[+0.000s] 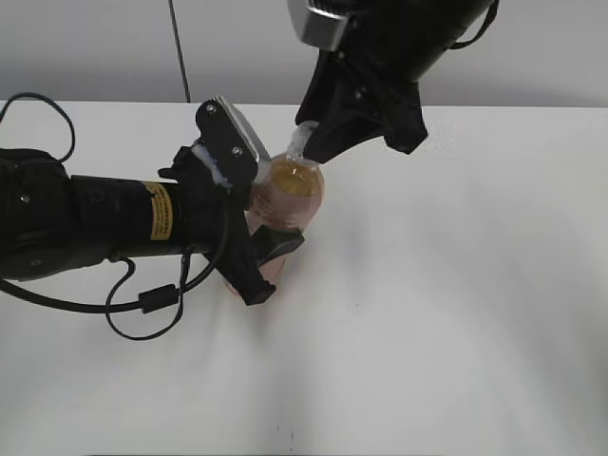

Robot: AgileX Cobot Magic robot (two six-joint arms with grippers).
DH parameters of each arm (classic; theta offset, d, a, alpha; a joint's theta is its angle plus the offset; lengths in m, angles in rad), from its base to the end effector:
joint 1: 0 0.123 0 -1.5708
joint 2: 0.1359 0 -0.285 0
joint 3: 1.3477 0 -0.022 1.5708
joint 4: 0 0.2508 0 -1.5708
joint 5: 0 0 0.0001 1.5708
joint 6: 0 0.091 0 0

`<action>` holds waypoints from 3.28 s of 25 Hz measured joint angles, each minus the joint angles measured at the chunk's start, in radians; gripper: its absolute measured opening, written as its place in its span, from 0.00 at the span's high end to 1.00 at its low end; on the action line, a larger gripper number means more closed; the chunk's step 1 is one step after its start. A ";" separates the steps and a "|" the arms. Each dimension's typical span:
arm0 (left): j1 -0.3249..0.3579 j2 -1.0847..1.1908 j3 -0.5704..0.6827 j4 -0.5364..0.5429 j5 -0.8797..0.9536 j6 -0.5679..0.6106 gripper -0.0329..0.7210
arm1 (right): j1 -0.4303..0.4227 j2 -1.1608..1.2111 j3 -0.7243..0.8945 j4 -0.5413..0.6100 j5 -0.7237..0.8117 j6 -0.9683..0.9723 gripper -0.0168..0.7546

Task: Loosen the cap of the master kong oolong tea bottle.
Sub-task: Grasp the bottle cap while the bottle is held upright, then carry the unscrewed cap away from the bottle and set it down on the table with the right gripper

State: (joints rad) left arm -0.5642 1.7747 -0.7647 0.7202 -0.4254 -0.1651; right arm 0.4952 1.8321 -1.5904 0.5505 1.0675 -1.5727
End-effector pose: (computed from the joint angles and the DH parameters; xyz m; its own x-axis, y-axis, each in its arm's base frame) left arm 0.2711 -0.2008 0.1559 -0.0696 0.5991 -0.7976 0.8464 0.4587 0.2707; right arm 0.3271 0.2241 0.2950 0.3360 -0.7877 -0.5164 -0.9365 -0.2209 -0.2723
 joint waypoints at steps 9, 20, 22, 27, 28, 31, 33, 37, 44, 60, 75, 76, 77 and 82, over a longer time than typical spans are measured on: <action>0.005 0.000 0.000 -0.019 -0.014 -0.012 0.43 | 0.000 0.000 0.000 0.019 -0.031 -0.659 0.63; 0.000 -0.002 0.000 -0.023 -0.066 -0.005 0.43 | -0.007 -0.057 0.000 0.027 0.026 -0.659 0.63; -0.002 -0.002 0.000 -0.018 -0.071 -0.003 0.43 | -0.015 -0.089 0.000 0.034 0.064 -0.624 0.63; -0.003 -0.002 0.000 -0.018 -0.085 -0.002 0.43 | -0.072 -0.134 0.000 0.039 0.098 -0.493 0.63; -0.003 -0.002 0.000 -0.025 -0.099 -0.002 0.43 | -0.091 -0.140 0.000 0.039 0.098 -0.440 0.63; -0.003 -0.002 0.003 -0.060 -0.171 -0.021 0.43 | -0.162 -0.145 0.000 0.041 0.094 -0.237 0.63; -0.003 0.003 0.012 -0.089 -0.241 -0.041 0.43 | -0.205 -0.145 0.006 0.050 0.070 -0.102 0.63; -0.003 0.034 0.040 -0.127 -0.408 -0.049 0.43 | -0.242 -0.145 0.031 0.012 0.031 0.295 0.63; -0.003 0.081 0.059 -0.142 -0.463 -0.052 0.43 | -0.247 -0.148 0.187 -0.211 0.037 0.841 0.63; -0.003 0.145 0.062 -0.148 -0.463 -0.053 0.43 | -0.248 0.030 0.471 -0.285 -0.189 1.112 0.63; -0.003 0.145 0.062 -0.145 -0.445 -0.080 0.43 | -0.248 0.133 0.473 -0.285 -0.236 1.170 0.63; -0.003 0.145 0.062 -0.145 -0.445 -0.081 0.43 | -0.248 0.133 0.473 -0.285 -0.240 1.171 0.63; -0.003 0.145 0.062 -0.144 -0.444 -0.081 0.43 | -0.248 0.133 0.473 -0.285 -0.242 1.172 0.63; -0.003 0.164 0.062 -0.139 -0.444 -0.083 0.43 | -0.248 0.133 0.473 -0.285 -0.246 1.179 0.56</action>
State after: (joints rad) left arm -0.5670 1.9388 -0.7026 0.5812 -0.8693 -0.2485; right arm 0.2470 1.9656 -1.1178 0.2651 0.8211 -0.3933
